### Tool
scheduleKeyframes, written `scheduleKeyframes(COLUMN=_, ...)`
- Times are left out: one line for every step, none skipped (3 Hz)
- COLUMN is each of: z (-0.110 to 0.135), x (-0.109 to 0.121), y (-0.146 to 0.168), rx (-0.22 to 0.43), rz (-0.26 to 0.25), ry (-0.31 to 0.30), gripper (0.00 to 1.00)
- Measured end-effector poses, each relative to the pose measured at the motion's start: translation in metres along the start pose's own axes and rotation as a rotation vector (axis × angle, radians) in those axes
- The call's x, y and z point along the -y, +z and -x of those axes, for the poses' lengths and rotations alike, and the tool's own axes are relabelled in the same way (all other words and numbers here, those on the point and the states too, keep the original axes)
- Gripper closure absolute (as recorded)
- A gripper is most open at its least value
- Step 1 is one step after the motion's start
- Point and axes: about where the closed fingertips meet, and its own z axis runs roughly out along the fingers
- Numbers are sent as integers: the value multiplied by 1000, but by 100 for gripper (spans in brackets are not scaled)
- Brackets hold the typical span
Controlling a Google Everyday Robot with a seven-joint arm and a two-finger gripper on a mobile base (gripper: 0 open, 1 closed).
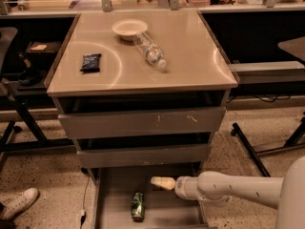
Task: Place green can into bottom drawer
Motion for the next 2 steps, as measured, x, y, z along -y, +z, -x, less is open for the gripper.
scheduleKeyframes(z=-1, x=0, y=0, rx=-2, rz=1, ry=0, gripper=0)
scheduleKeyframes(z=6, x=-1, y=-14, rx=17, rz=-11, ry=2, gripper=0)
